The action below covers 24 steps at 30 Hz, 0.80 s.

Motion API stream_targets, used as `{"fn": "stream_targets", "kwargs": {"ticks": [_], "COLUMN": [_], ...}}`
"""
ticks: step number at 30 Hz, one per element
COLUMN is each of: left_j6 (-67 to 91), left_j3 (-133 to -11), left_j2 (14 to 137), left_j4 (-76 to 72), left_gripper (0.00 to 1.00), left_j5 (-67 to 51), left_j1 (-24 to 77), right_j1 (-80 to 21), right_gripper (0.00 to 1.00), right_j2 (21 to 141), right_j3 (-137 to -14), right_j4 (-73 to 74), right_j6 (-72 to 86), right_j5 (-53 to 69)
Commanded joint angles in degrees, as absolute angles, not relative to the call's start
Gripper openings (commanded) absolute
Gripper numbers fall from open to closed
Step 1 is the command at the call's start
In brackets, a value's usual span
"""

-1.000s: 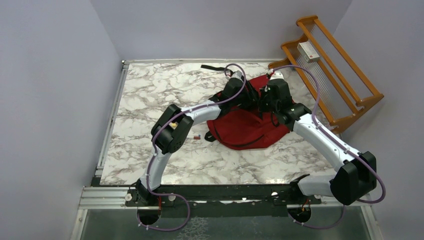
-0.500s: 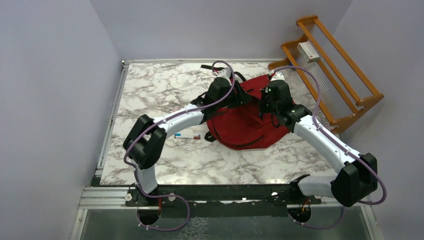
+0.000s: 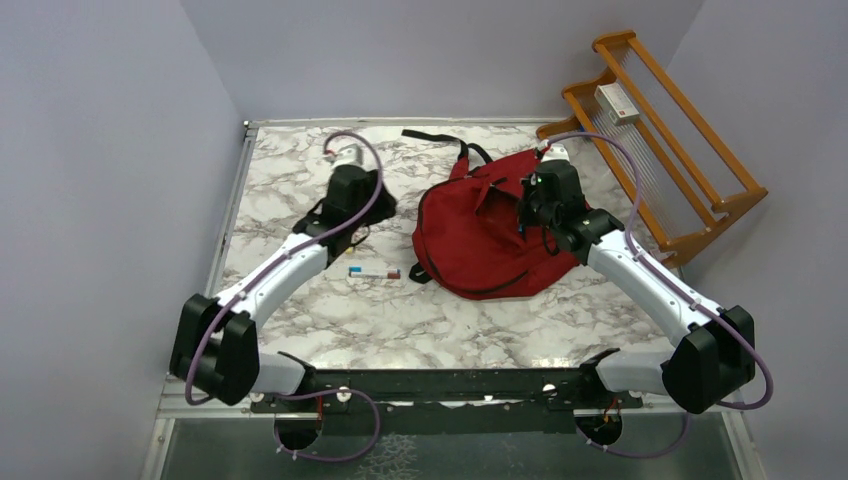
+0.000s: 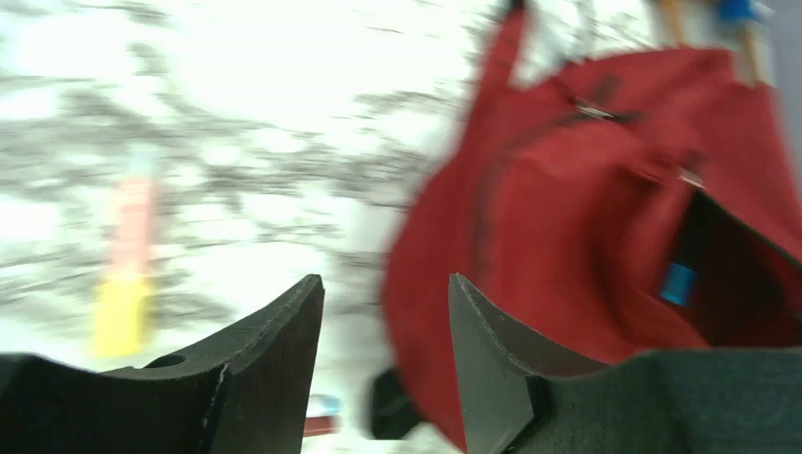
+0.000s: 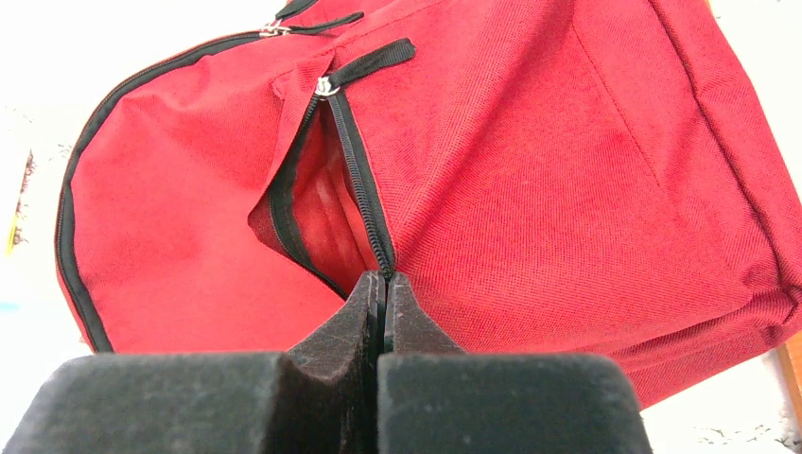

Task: Pack the student bag
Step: Place the stationery in the student bag, then pick up the stationery from the center of the board.

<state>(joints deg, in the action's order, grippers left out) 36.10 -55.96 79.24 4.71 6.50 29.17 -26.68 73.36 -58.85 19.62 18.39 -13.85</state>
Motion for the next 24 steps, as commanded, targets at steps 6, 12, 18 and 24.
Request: {"fn": "stream_targets", "kwargs": {"ticks": [6,12,18,24], "left_j6": [21.98,17.7,14.88,14.69], "left_j3": [-54.38,-57.77,-62.22,-66.14], "left_j2": [77.93,87.41,95.37,101.88], "left_j4": [17.1,19.74,18.99,18.98], "left_gripper": [0.62,0.66,0.68,0.68], "left_j5": [6.42,2.56,0.18,-2.91], "left_j1": [13.92,9.59,9.37,9.35], "right_j1": [-27.07,-27.07,-27.07,-27.05], "right_gripper": [0.01,0.01,0.01,0.0], "right_j2": [71.51,71.67,72.23,72.15], "right_j3": [-59.46,-59.17,-58.7,-58.56], "right_j4": [19.96,21.49,22.61,22.93], "right_j6": [17.78,18.14,18.75,18.74], "right_j5": [-12.79,-10.79,-8.24,-8.98]}}
